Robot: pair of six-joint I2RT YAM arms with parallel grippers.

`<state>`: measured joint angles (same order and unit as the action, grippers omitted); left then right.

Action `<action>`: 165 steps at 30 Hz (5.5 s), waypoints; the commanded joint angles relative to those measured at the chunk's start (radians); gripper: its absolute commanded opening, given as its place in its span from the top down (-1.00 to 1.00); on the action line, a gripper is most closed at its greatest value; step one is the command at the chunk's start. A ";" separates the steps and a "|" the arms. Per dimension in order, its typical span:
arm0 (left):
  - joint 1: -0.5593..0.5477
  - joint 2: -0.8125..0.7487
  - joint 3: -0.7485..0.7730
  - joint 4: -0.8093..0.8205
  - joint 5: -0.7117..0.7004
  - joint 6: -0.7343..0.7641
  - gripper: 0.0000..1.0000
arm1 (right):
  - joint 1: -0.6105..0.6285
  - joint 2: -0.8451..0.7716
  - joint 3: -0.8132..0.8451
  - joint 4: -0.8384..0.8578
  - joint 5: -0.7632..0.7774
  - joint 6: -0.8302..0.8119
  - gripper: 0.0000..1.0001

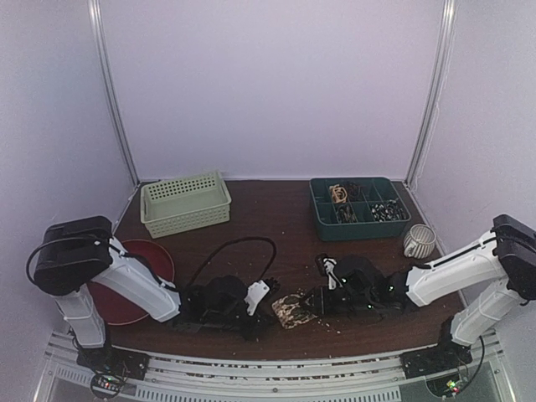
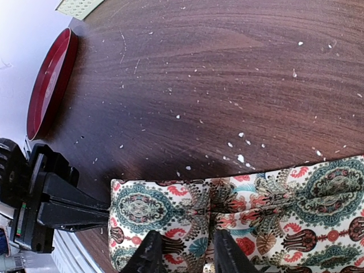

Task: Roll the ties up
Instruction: Roll the tie at the center of the board.

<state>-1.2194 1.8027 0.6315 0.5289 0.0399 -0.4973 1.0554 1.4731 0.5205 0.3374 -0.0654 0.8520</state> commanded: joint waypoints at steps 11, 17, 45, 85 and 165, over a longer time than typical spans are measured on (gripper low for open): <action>-0.006 0.025 0.027 -0.008 0.027 -0.037 1.00 | 0.004 0.013 -0.060 0.041 -0.013 0.017 0.39; -0.006 0.040 0.072 -0.005 0.033 0.007 1.00 | 0.003 0.012 -0.075 0.053 0.006 0.019 0.40; -0.006 0.002 0.246 -0.183 -0.088 0.104 1.00 | -0.021 -0.022 -0.133 0.117 0.034 -0.028 0.51; -0.006 -0.008 0.263 -0.211 -0.074 0.146 1.00 | 0.003 0.000 -0.104 0.075 0.083 0.013 0.51; -0.006 0.216 0.592 -0.234 0.072 0.333 0.71 | -0.075 -0.293 -0.195 -0.085 0.127 0.051 0.05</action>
<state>-1.2213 2.0460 1.2194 0.2596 0.1452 -0.1753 0.9855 1.1557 0.3515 0.2333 0.0994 0.9073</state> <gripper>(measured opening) 0.091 0.503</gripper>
